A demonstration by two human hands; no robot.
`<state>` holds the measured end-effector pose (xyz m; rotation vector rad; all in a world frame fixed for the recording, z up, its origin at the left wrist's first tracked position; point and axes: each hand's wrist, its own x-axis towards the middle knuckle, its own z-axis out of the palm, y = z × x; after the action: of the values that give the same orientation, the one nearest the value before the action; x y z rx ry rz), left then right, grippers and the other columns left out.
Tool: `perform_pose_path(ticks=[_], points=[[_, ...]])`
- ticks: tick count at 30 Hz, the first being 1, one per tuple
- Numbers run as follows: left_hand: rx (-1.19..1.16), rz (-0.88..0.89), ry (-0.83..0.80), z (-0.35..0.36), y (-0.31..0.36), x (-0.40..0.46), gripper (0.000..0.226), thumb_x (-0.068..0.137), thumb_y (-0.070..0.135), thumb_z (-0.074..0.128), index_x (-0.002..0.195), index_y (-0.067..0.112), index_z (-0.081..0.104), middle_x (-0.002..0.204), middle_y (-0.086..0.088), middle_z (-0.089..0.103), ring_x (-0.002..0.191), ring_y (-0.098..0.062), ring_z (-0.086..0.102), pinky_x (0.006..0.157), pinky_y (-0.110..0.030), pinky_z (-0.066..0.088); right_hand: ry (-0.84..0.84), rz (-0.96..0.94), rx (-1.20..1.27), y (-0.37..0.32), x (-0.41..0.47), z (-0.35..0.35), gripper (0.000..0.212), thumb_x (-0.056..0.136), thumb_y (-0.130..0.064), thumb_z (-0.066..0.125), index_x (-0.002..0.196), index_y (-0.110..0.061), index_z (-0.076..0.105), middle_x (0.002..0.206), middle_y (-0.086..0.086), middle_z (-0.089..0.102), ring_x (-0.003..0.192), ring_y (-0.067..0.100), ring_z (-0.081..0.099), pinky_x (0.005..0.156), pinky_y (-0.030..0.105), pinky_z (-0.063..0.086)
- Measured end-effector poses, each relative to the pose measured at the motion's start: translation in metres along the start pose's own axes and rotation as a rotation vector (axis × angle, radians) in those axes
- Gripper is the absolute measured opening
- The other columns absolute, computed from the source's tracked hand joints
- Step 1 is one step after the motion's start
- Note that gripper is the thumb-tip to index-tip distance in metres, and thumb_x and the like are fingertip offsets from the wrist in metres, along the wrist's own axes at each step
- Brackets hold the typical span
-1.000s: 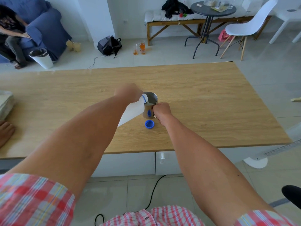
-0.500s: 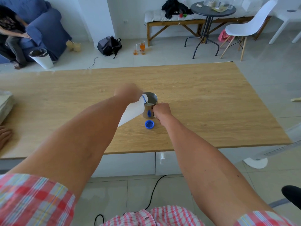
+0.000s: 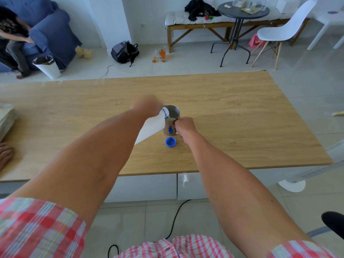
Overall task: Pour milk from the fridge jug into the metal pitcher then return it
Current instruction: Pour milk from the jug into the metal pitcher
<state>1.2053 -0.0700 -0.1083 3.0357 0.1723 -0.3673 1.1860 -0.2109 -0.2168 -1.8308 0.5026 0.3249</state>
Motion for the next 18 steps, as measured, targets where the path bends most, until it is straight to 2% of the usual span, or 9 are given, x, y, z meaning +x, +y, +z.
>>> perform_pose_path(ticks=[10,15,18], points=[[0.008,-0.011,0.001,-0.0009,0.0016,-0.002,0.027,0.099,0.034,0.044,0.1,0.013,0.06,0.082,-0.005,0.053,0.089,-0.03,0.058,0.074,-0.036,0.041,-0.002,0.013,0.014,-0.0005,-0.0005,-0.0002,0.017,0.087,-0.002,0.045,0.083,-0.013,0.057,0.069,0.003,0.05,0.059,0.02,0.037,0.051,0.028,0.028],[0.017,-0.005,0.002,-0.0026,0.002,-0.0034,0.026,0.099,0.034,0.043,0.101,0.013,0.059,0.098,-0.009,0.061,0.091,-0.031,0.059,0.076,-0.037,0.043,-0.002,0.011,0.013,-0.0011,-0.0014,-0.0013,0.016,0.086,-0.001,0.044,0.083,-0.012,0.055,0.068,0.003,0.049,0.057,0.02,0.036,0.051,0.028,0.028],[0.023,-0.002,0.002,-0.0029,0.0021,-0.0043,0.026,0.1,0.034,0.043,0.099,0.013,0.058,0.098,-0.009,0.061,0.09,-0.031,0.059,0.075,-0.037,0.043,-0.003,0.01,0.012,-0.0012,-0.0017,-0.0012,0.017,0.087,-0.001,0.045,0.082,-0.012,0.057,0.068,0.003,0.05,0.058,0.02,0.038,0.051,0.028,0.029]])
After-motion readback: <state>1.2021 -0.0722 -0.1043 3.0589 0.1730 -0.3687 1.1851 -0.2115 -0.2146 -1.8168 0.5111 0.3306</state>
